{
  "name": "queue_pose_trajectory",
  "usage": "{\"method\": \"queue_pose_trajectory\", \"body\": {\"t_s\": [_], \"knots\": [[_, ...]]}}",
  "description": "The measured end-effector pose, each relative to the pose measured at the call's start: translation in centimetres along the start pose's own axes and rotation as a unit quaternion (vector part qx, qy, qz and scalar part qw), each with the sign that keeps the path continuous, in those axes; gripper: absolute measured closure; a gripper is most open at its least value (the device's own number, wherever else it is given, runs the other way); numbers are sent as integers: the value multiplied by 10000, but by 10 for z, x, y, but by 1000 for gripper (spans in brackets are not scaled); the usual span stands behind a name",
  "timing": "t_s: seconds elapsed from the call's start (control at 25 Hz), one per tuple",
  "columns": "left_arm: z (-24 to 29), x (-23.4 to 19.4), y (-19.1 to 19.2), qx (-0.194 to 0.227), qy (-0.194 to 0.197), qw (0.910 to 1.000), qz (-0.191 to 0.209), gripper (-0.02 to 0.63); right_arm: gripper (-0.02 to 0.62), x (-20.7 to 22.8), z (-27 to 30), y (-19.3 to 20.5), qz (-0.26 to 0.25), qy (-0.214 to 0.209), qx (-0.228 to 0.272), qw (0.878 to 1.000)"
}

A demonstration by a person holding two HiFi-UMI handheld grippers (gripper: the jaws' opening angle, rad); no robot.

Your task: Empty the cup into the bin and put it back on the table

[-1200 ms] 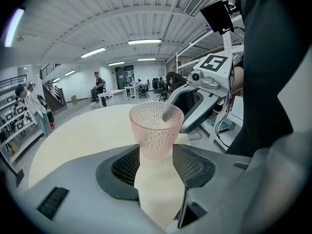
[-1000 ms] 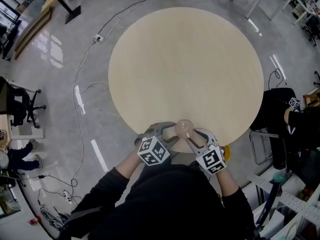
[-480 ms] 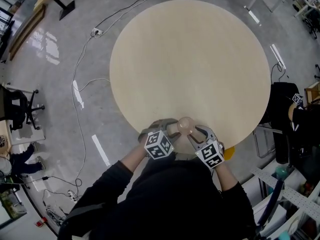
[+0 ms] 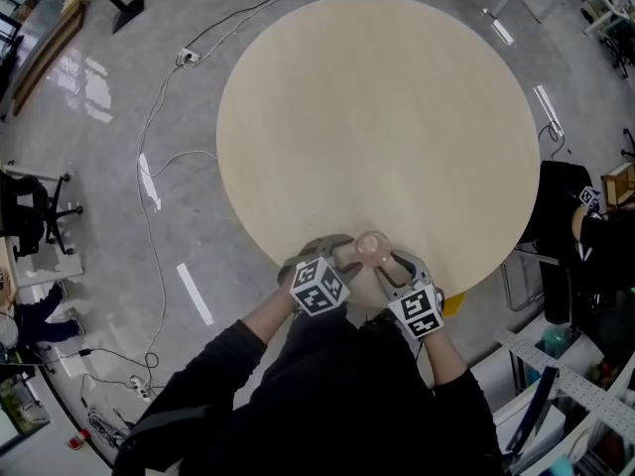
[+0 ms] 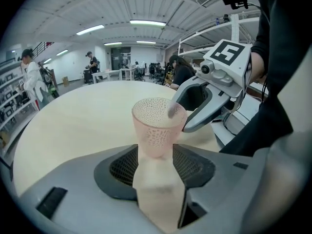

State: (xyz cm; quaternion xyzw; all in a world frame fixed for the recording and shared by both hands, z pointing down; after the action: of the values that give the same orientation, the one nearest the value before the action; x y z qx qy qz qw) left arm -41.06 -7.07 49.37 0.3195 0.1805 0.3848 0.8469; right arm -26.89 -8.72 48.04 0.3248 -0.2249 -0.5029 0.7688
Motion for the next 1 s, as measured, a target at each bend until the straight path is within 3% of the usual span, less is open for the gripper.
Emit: {"method": "queue_pose_trajectory", "body": {"t_s": [0.2, 0.4, 0.48, 0.56, 0.68, 0.88, 1.0], "knots": [[-22, 8, 8, 82, -462, 9988, -147, 390, 425, -10, -19, 2, 58, 61, 164, 9998], [-65, 49, 6, 415, -773, 9935, -724, 391, 431, -33, -63, 3, 301, 39, 565, 9979], [-81, 72, -2, 695, -773, 9891, -1041, 395, 480, -42, -85, 6, 395, -8, 818, 9959], [-95, 99, -19, 1091, -772, 9841, -1171, 471, 559, -52, -111, 8, 494, -74, 1053, 9932], [-113, 142, -48, 1641, -727, 9767, -1176, 573, 580, -70, -148, 13, 568, -147, 1344, 9892], [-125, 218, -80, 2035, -722, 9726, -867, 583, 580, -97, -204, 27, 389, 285, 1695, 9843], [-134, 264, -83, 2144, -854, 9692, -864, 581, 578, -116, -237, 40, 615, 458, 1940, 9780]]}}
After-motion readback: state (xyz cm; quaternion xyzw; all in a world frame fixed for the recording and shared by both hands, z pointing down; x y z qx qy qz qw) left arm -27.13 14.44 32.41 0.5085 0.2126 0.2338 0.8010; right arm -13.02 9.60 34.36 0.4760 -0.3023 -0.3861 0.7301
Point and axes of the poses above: the fingertips, and each gripper's own axes: z forward along the fingers, x to its right, y out of its underside, the point moved 8 cm from there along -z, backward along the fingers
